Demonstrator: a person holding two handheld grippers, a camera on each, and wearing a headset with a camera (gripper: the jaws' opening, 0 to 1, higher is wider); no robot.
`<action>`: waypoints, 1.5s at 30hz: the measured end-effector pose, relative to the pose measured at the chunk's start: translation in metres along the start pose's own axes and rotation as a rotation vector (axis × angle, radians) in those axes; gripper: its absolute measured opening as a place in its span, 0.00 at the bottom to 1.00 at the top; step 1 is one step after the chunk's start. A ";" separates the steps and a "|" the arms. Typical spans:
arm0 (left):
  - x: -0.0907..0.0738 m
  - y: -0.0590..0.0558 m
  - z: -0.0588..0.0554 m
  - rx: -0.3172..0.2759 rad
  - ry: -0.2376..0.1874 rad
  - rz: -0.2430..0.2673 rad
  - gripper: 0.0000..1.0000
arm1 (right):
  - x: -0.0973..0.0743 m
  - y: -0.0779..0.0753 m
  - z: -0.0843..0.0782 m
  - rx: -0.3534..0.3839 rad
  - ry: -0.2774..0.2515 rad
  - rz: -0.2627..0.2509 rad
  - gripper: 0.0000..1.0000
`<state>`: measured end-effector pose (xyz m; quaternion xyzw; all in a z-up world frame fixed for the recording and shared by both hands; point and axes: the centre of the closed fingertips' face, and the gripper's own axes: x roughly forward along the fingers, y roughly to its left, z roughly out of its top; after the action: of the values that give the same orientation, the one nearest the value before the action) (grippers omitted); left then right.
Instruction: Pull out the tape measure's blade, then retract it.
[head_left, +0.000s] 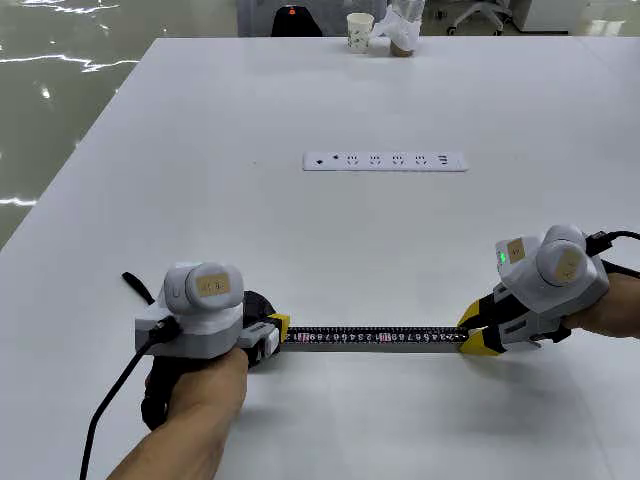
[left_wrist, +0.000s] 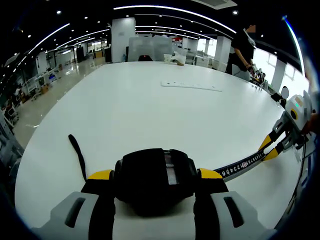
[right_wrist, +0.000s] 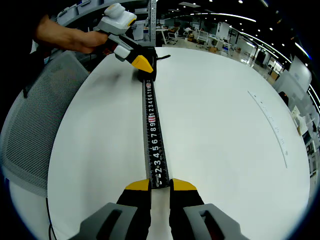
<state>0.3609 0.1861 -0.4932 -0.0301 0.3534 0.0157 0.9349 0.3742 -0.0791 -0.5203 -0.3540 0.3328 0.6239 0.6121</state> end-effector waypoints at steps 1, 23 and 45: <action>0.000 0.000 0.000 0.000 0.000 0.000 0.58 | 0.000 0.000 0.000 0.000 0.000 0.000 0.10; 0.000 0.001 0.000 -0.014 0.002 -0.012 0.58 | 0.001 -0.001 0.000 -0.017 0.011 -0.004 0.10; 0.000 0.001 -0.001 -0.016 0.013 -0.022 0.59 | 0.002 -0.001 0.003 -0.018 0.006 0.005 0.10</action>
<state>0.3605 0.1868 -0.4936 -0.0415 0.3587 0.0078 0.9325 0.3755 -0.0752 -0.5205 -0.3606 0.3296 0.6273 0.6065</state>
